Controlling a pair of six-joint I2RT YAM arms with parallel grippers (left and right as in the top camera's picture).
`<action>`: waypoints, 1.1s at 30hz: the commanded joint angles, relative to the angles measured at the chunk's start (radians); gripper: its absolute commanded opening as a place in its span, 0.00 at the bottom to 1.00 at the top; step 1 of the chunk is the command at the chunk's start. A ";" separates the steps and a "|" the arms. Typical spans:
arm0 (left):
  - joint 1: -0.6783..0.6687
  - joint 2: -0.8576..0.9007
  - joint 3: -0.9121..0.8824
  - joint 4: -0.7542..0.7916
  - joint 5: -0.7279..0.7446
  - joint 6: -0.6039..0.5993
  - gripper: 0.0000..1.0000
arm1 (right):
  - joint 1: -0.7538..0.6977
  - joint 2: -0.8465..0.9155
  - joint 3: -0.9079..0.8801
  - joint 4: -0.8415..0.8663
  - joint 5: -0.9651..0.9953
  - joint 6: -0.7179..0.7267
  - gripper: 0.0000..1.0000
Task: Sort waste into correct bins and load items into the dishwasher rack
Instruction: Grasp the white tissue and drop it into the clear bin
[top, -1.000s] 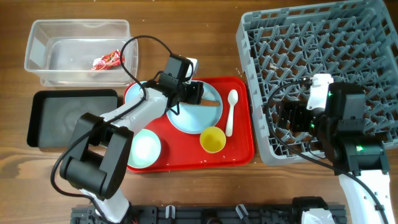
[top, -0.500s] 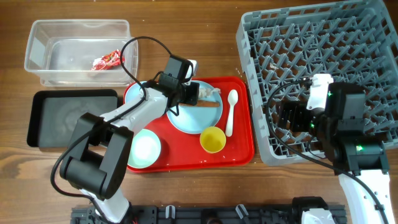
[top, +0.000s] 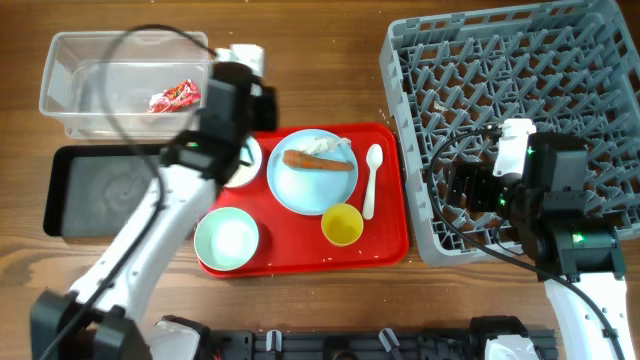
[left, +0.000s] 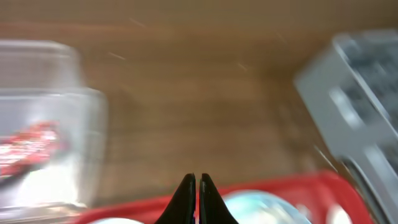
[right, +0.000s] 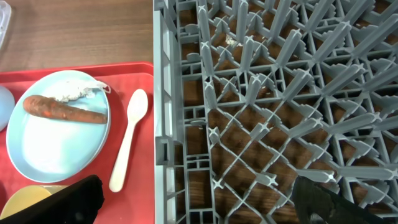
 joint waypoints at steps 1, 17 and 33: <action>0.069 -0.004 0.003 0.000 0.094 0.005 0.11 | -0.005 0.006 0.021 0.000 -0.008 0.000 1.00; -0.138 0.358 0.003 0.008 0.296 0.006 0.44 | -0.005 0.006 0.021 -0.001 -0.008 0.000 1.00; -0.154 0.443 0.003 0.008 0.122 0.006 0.36 | -0.005 0.006 0.021 -0.002 -0.008 0.000 1.00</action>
